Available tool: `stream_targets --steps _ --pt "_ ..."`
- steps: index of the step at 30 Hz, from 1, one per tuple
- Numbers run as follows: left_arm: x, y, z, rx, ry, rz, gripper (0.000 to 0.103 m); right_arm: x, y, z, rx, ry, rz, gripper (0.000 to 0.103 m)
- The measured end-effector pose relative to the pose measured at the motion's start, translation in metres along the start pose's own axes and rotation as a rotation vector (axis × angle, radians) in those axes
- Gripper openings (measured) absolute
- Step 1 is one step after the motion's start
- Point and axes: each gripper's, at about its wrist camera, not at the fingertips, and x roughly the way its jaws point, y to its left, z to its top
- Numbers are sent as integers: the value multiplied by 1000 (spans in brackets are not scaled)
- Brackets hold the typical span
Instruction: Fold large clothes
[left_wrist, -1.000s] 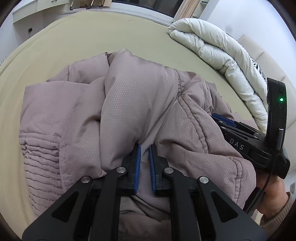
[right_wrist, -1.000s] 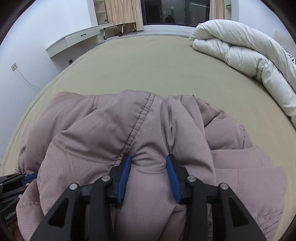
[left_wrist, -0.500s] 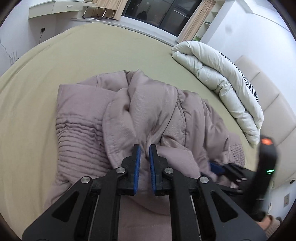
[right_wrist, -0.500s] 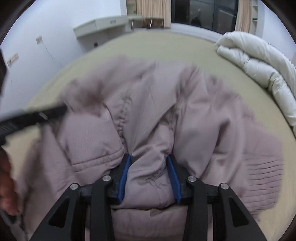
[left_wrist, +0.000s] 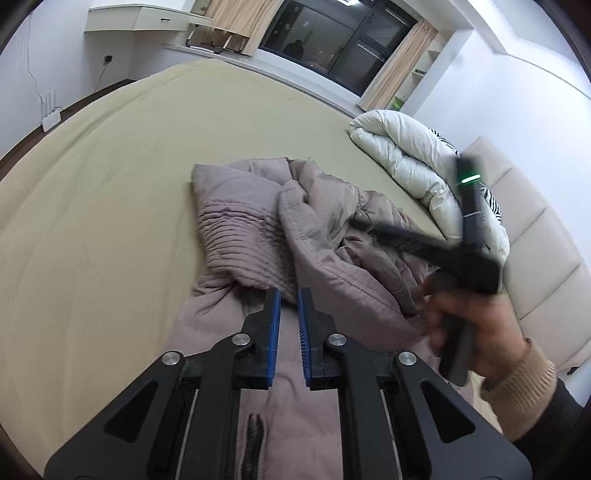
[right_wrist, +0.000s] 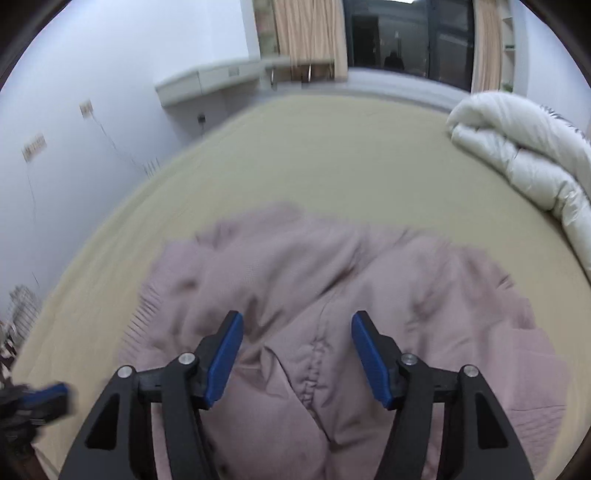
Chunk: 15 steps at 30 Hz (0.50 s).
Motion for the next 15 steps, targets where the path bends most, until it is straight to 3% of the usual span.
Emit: stream_targets --steps 1,3,5,7,9,11,15 --pt "-6 3 -2 0 1 7 9 24 4 -9 -20 77 -26 69" --pt "-18 11 -7 8 19 28 9 34 9 -23 -50 33 -56 71" --pt "-34 23 -16 17 26 52 9 24 7 -22 -21 46 -56 71" --pt "-57 38 -26 23 17 91 9 -2 1 -22 31 26 -59 71" --pt "-80 54 -38 8 8 122 9 -41 -4 -31 67 -48 -48 74" --pt "-102 73 -53 -14 13 145 9 -84 -9 -49 88 -132 -20 89" --pt "-135 103 -90 -56 44 186 9 -137 -10 -94 106 -183 19 90"
